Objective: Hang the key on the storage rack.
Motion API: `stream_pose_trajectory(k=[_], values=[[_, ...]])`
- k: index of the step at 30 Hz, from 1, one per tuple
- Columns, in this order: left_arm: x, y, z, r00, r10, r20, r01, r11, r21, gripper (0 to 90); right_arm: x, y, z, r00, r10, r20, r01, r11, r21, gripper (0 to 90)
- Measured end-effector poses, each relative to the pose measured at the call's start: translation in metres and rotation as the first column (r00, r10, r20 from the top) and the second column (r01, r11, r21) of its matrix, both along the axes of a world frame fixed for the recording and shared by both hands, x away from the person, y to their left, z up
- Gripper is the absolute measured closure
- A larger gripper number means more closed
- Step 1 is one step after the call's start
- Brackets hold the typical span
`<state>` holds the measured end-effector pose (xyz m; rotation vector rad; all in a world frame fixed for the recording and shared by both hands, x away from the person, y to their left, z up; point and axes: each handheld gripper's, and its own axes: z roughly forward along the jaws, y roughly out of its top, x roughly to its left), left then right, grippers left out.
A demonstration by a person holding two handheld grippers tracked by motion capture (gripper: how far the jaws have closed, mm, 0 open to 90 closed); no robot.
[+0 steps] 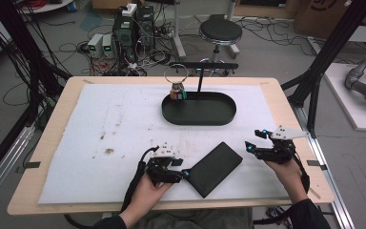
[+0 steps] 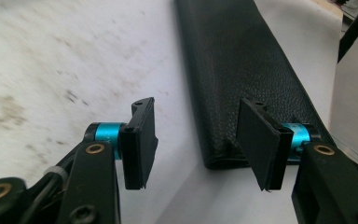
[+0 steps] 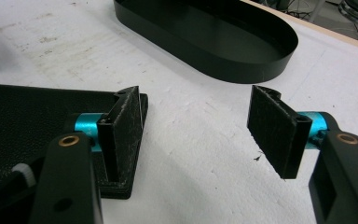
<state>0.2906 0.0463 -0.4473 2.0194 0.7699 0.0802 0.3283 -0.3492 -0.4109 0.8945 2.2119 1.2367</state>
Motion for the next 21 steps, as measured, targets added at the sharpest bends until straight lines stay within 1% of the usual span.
stream_pose_trajectory(k=[1, 2, 3, 4, 6, 7, 12, 13, 14, 15, 16, 17, 18, 19, 20, 21], values=[[0.0004, -0.0035, -0.0029, 0.9995, -0.002, -0.031, 0.002, 0.9999, 0.012, 47.1, 0.0, -0.0004, 0.0, 1.0, 0.0, 0.001, 0.0, 1.0, 0.003, 36.0], [0.0004, -0.0035, -0.0029, 0.9995, -0.002, -0.031, 0.002, 0.9999, 0.012, 47.1, 0.0001, -0.0009, 0.0002, 1.0, 0.0, 0.004, 0.0, 1.0, 0.003, 36.0], [0.0009, -0.0048, -0.0031, 0.9985, 0.012, -0.054, -0.011, 0.9999, 0.009, 47.1, 0.0001, -0.0011, 0.0003, 1.0, -0.001, 0.004, 0.001, 1.0, 0.004, 35.9], [0.002, -0.0055, -0.0034, 0.9974, 0.012, -0.071, -0.011, 0.9999, 0.008, 47.1, -0.0001, -0.0013, 0.0005, 1.0, -0.004, 0.003, 0.004, 1.0, 0.005, 36.0], [0.0046, -0.0061, -0.0044, 0.9939, 0.015, -0.109, -0.015, 0.9999, 0.006, 45.7, 0.0, -0.0012, 0.0007, 1.0, -0.005, 0.005, 0.005, 1.0, 0.007, 36.0], [0.0053, -0.0063, -0.005, 0.9914, 0.017, -0.129, -0.018, 0.9998, -0.004, 45.7, 0.0002, -0.0011, 0.0007, 1.0, -0.005, 0.003, 0.005, 1.0, 0.009, 36.0], [0.0044, -0.0066, -0.0048, 0.9891, 0.022, -0.146, -0.023, 0.9997, -0.008, 46.0, 0.0007, -0.0005, 0.0017, 1.0, -0.007, 0.005, 0.007, 0.9999, 0.012, 36.0], [0.0034, -0.007, -0.0046, 0.9887, 0.018, -0.148, -0.019, 0.9998, -0.006, 46.2, 0.001, -0.0008, 0.0021, 0.9999, -0.008, 0.012, 0.008, 0.9999, 0.01, 36.0], [0.0028, -0.0072, -0.0046, 0.9874, 0.009, -0.158, -0.012, 0.9998, -0.015, 47.5, 0.0012, -0.0009, 0.0021, 0.9999, -0.008, 0.012, 0.008, 0.9999, 0.011, 36.0], [0.0016, -0.0079, -0.005, 0.9855, 0.002, -0.17, -0.007, 0.9996, -0.026, 50.8, 0.0015, -0.0012, 0.0022, 0.9999, -0.009, 0.015, 0.009, 0.9999, 0.012, 36.0], [0.0003, -0.0088, -0.0051, 0.9848, -0.004, -0.173, 0.0, 0.9997, -0.025, 51.9, 0.0016, -0.0015, 0.0023, 0.9999, -0.01, 0.013, 0.01, 0.9998, 0.015, 36.0], [0.0003, -0.0088, -0.0051, 0.9848, -0.004, -0.173, 0.0, 0.9997, -0.025, 52.8, 0.0016, -0.0015, 0.0023, 0.9999, -0.01, 0.013, 0.01, 0.9998, 0.015, 36.0], [-0.0013, -0.0102, -0.0046, 0.986, -0.029, -0.164, 0.024, 0.9993, -0.028, 56.9, 0.0019, -0.0022, 0.0024, 0.9998, -0.015, 0.013, 0.015, 0.9997, 0.017, 36.0], [-0.0013, -0.0102, -0.0046, 0.986, -0.029, -0.164, 0.024, 0.9993, -0.028, 61.7, 0.0022, -0.0025, 0.0024, 0.9998, -0.014, 0.013, 0.014, 0.9998, 0.016, 36.0], [-0.0026, -0.0106, -0.0044, 0.9849, -0.028, -0.171, 0.022, 0.999, -0.037, 64.3, 0.0022, -0.0023, 0.0023, 0.9998, -0.016, 0.011, 0.016, 0.9997, 0.019, 35.9], [-0.0026, -0.0106, -0.0044, 0.9849, -0.028, -0.171, 0.022, 0.999, -0.037, 64.6, 0.0022, -0.0023, 0.0023, 0.9998, -0.016, 0.011, 0.016, 0.9997, 0.019, 35.9]])
